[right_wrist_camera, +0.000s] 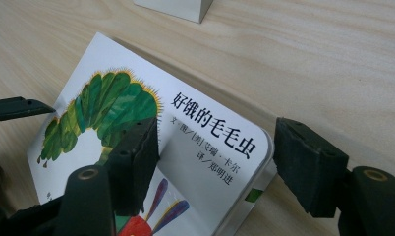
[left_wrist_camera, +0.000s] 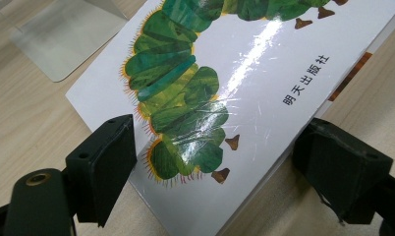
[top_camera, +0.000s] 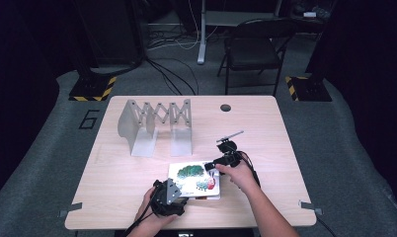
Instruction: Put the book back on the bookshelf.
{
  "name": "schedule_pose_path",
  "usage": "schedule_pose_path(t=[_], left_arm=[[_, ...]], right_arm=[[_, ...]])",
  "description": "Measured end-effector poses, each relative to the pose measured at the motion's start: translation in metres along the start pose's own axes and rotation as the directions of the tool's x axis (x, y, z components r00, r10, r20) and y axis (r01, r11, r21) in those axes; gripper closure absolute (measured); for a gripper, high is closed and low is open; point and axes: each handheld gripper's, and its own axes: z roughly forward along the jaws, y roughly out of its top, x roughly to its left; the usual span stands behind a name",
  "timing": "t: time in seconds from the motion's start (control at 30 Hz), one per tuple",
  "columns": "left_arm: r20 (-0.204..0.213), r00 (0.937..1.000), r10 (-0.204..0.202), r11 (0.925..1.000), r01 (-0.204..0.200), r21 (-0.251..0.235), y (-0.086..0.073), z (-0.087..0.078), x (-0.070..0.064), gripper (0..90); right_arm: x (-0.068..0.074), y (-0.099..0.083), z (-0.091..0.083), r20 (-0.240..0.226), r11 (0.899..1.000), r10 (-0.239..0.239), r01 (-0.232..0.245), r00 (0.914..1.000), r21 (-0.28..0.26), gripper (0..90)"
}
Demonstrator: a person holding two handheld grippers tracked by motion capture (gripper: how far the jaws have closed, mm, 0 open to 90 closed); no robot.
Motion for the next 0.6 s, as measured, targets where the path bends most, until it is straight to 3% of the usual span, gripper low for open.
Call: schedule_pose_path(t=[0.6], left_arm=[[0.000, 1.0000, -0.003, 1.0000, 0.003, -0.007, -0.0003, 0.0006, 0.0001, 16.7]], right_arm=[[0.0005, -0.0017, 0.0057, -0.033, 1.000, 0.000, 0.000, 0.9995, 0.007, 32.5]])
